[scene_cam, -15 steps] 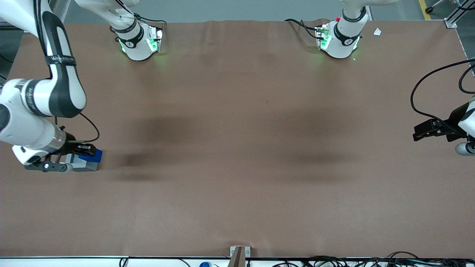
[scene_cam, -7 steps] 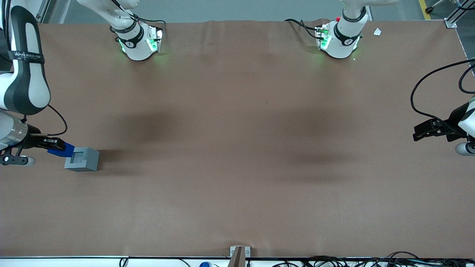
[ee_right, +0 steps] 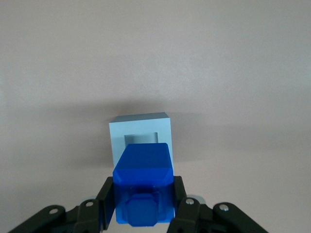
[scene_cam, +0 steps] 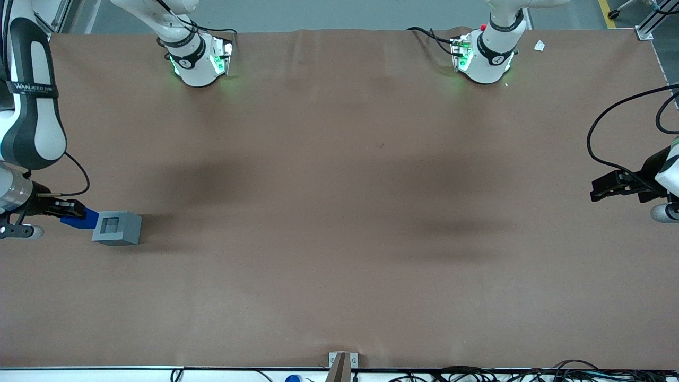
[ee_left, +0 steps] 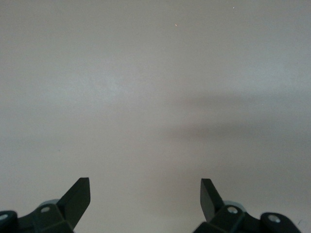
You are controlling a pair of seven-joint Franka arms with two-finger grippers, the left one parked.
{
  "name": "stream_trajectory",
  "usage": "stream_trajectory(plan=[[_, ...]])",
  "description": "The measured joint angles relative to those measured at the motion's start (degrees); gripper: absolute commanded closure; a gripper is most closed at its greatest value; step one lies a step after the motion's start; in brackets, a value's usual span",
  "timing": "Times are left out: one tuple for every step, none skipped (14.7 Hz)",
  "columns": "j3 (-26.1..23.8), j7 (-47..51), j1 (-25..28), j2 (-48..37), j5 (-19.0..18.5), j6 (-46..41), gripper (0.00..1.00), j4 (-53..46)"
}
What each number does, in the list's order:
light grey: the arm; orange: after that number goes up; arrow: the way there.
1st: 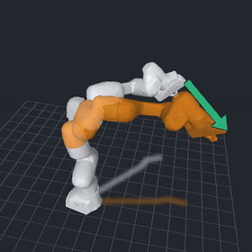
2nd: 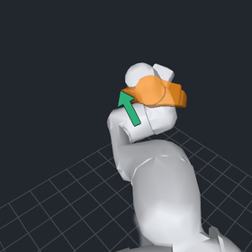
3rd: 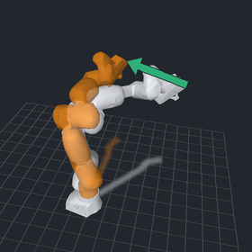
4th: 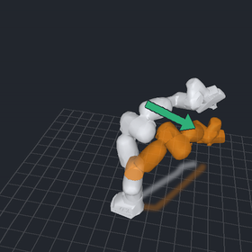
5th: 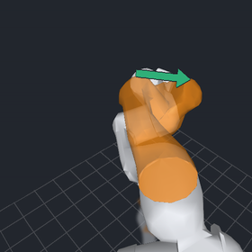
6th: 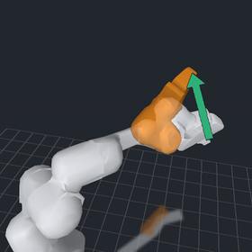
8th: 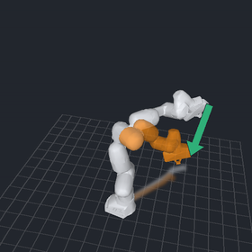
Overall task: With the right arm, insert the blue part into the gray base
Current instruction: 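Carry the blue block over the gray frame's square opening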
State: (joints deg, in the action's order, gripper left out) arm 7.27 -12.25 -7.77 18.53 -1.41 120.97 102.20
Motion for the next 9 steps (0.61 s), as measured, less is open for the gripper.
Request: stream_trajectory(plan=[[-0.02,-0.15,-0.07,0.30,0.00,0.09,0.99,0.02],[-0.08,-0.22,-0.07,0.50,0.00,0.16,0.99,0.04],[-0.16,-0.33,-0.07,0.64,0.00,0.17,0.99,0.04],[-0.26,-0.54,-0.07,0.77,0.01,0.19,1.00,0.04],[-0.32,-0.67,-0.07,0.90,0.01,0.26,0.99,0.04],[-0.37,-0.75,-0.07,1.05,0.01,0.35,1.00,0.04],[-0.39,-0.78,-0.07,1.24,0.01,0.44,1.00,0.05],[-0.41,-0.81,-0.07,1.48,0.02,0.51,1.00,0.05],[-0.43,-0.83,-0.07,1.67,0.14,0.54,0.99,0.06]])
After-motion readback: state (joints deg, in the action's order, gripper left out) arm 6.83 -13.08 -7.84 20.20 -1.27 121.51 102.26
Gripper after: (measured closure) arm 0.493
